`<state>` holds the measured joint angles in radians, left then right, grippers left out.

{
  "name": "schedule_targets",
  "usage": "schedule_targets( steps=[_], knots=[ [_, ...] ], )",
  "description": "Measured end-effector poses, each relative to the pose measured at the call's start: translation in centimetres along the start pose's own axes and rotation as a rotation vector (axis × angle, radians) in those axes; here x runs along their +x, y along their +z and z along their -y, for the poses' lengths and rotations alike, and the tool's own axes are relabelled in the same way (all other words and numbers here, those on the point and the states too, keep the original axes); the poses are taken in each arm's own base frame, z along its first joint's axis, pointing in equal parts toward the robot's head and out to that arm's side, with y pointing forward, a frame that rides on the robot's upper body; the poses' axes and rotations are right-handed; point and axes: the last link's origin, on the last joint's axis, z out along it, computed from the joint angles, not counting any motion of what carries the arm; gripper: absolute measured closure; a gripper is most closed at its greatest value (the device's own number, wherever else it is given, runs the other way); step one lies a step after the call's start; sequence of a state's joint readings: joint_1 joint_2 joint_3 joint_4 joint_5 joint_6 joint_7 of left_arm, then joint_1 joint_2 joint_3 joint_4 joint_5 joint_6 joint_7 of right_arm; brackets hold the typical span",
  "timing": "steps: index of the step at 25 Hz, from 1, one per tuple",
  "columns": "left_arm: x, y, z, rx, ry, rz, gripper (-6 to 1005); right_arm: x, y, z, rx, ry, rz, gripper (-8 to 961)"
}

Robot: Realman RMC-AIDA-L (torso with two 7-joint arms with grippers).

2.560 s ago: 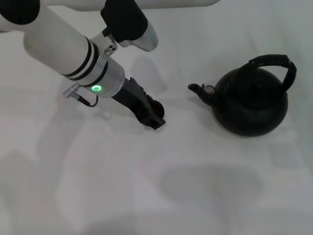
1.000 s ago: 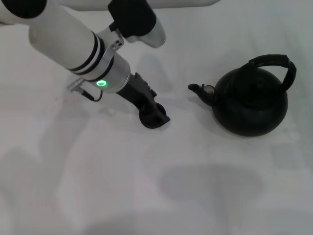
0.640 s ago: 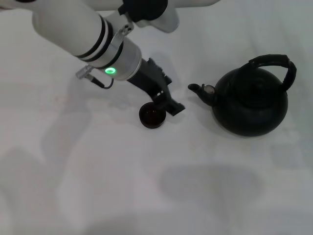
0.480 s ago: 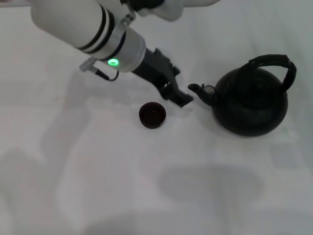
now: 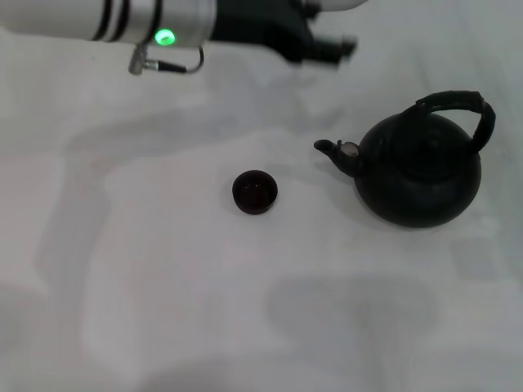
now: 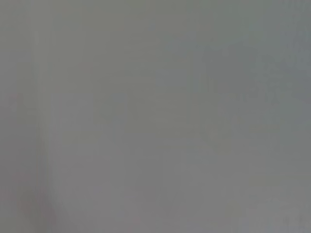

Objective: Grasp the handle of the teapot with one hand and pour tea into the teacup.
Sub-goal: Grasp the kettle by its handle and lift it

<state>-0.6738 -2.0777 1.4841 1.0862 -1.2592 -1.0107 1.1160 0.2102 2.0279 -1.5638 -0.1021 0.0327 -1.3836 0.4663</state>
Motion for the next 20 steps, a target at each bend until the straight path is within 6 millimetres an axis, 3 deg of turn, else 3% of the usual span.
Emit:
schedule_targets(
  steps=[3,7,10,20],
  knots=[
    [-0.4,-1.9,1.7,0.096,-0.109,-0.193,215,0.0,0.0,0.1,0.005,0.001,0.002,95],
    [-2.3,-4.4,3.4,0.201,-0.222,-0.389,221,-0.3,0.1,0.2,0.017,0.018,0.017,97],
    [-3.4,-5.3,4.0,0.237,-0.266,-0.446,223,-0.5,0.3,0.4,0.016,0.099,0.028,100],
    [-11.0,-8.8,6.9,0.546,-0.402,-0.672,224,-1.3,0.7,-1.0,-0.104,0.307,0.054,109]
  ],
)
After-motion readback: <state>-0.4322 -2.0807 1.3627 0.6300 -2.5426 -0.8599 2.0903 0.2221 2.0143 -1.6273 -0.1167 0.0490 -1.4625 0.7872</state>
